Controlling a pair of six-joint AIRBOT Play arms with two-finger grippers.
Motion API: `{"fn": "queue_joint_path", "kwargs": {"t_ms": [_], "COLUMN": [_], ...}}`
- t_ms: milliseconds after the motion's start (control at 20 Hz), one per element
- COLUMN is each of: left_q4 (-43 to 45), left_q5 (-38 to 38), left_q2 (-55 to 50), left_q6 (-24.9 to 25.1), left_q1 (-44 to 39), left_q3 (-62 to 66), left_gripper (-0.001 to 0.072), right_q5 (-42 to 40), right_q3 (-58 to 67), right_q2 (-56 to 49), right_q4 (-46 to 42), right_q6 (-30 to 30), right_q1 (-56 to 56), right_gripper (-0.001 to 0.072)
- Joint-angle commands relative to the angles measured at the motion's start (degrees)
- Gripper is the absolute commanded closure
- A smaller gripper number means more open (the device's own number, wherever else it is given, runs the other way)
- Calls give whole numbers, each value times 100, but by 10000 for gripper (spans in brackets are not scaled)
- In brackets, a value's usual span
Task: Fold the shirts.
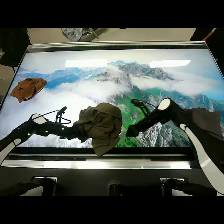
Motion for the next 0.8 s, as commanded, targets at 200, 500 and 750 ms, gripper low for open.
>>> {"fn": "queue_joint_path", "kwargs": {"t_ms": [200, 500, 750], "left_q4": [-96, -92, -90], "left_q5": [55, 92, 229], "left_q2": [157, 247, 1327], "left_q6": [61, 149, 188], "left_q1": [-66, -48, 577], "left_q3": [-55, 168, 1628], "left_gripper": [680, 682, 683], "right_q5": [-1727, -1484, -918], "right_q3": [-48, -4, 1209], "right_q2": [-684, -660, 684], "right_q4": [1078, 890, -2470], "right_q6": [568, 839, 1119], "right_q1": [1060, 1078, 1078], "right_gripper": [71, 670, 670]}}
